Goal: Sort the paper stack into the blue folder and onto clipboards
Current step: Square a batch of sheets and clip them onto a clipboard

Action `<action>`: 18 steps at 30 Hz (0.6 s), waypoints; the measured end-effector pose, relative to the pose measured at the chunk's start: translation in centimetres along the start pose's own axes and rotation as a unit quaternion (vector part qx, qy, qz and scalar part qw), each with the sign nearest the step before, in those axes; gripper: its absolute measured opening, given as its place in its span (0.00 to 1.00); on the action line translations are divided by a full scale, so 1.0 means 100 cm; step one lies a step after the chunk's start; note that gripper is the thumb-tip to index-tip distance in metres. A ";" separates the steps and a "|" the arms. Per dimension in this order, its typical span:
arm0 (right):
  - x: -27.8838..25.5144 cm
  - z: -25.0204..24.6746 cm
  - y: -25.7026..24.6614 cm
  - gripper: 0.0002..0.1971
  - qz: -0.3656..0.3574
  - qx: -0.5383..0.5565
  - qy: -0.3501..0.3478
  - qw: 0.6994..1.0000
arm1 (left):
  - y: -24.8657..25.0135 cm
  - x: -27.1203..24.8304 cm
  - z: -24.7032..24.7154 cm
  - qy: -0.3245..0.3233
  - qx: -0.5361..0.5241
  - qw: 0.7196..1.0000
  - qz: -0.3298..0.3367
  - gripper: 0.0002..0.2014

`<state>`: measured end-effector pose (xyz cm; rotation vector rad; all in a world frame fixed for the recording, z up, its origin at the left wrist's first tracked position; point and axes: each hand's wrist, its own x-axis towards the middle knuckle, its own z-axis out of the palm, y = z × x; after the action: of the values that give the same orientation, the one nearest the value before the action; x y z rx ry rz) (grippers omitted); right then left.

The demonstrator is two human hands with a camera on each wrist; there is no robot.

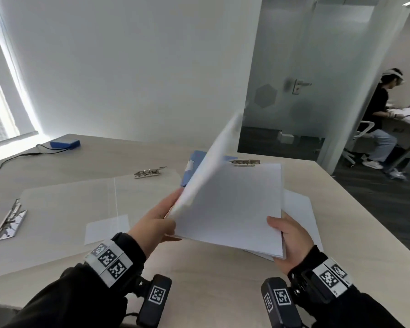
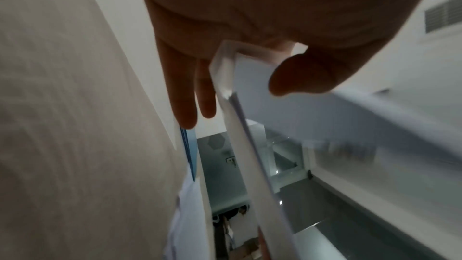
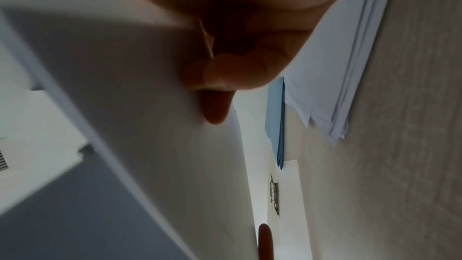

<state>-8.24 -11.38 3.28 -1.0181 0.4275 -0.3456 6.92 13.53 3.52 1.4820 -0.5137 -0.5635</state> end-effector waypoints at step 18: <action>0.037 -0.008 0.002 0.16 -0.042 -0.029 -0.016 0.999 | -0.027 0.034 0.068 -0.025 -0.259 0.954 -0.149 0.21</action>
<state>-5.45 -13.63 2.03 -1.0995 0.3681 -0.3933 5.06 6.10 0.91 1.0447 -0.1563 -0.8990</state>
